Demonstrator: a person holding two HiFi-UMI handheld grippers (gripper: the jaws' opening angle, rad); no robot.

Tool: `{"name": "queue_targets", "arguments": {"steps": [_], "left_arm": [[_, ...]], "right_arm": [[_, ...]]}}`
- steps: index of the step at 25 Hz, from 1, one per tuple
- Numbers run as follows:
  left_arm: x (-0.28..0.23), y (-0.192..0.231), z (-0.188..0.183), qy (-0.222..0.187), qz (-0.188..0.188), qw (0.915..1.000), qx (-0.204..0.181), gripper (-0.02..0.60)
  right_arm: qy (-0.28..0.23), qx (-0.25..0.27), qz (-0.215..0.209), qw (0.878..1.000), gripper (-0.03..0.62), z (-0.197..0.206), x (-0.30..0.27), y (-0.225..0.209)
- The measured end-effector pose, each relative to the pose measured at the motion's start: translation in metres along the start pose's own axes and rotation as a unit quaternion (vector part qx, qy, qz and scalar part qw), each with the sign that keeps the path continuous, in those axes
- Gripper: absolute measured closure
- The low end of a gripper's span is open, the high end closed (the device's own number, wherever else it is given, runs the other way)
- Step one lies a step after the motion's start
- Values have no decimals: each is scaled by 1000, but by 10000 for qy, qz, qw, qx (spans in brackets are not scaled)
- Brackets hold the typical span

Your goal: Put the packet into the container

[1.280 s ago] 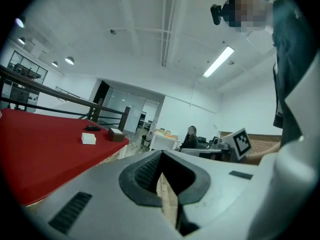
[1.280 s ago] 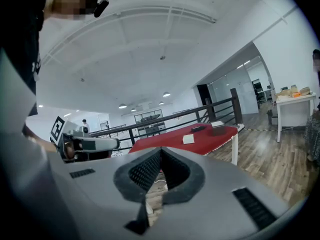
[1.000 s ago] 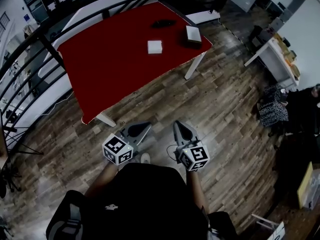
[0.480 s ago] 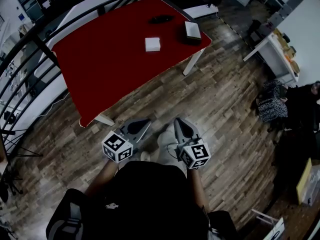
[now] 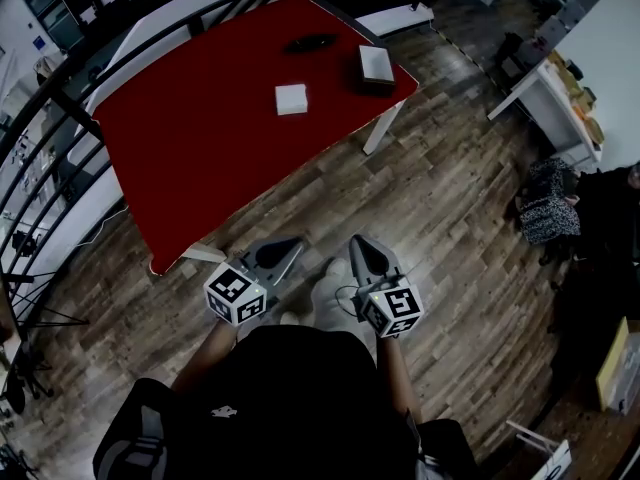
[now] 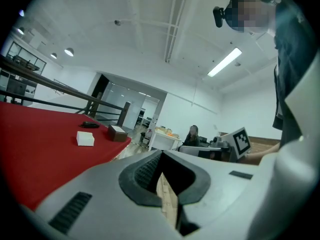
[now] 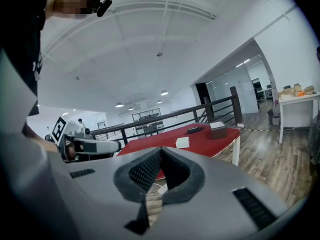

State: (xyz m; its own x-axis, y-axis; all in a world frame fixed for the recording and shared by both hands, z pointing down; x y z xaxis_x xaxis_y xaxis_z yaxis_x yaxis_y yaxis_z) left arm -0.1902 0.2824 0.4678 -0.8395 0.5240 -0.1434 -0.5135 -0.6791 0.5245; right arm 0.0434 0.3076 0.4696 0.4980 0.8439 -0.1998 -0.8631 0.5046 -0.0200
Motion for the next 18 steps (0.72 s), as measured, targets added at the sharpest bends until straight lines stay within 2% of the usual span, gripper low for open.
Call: {"name": "queue_targets", "arguments": {"steps": [4,9,18], "left_arm": [[-37,11,-11,24,29,10000,20,575],[-87,25,-27,-29,-8,10000,18,575],[-159,35,-58,-69,-209,9998,3,575]], "right_arm": [[-159,-143,-3,9998,572,-5,-16,-37],[-261,53,-173,9995,572,-14,-41,-83],[-402,72,-457,9981,572,-33,-79,-160]]}}
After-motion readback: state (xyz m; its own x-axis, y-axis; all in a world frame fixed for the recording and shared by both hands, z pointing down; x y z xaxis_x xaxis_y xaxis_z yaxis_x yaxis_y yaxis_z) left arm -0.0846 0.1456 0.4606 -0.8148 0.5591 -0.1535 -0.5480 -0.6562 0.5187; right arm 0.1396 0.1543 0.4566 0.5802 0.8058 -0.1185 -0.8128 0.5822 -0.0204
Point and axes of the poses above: the fingertips, and each gripper's own axes: x backward along the fingers, y to its left, z out of its underside, the point moved 10 cm from there along x, backward along the fingers, and after that the axes turned 12 degrees about x, right-handed, at the moved point
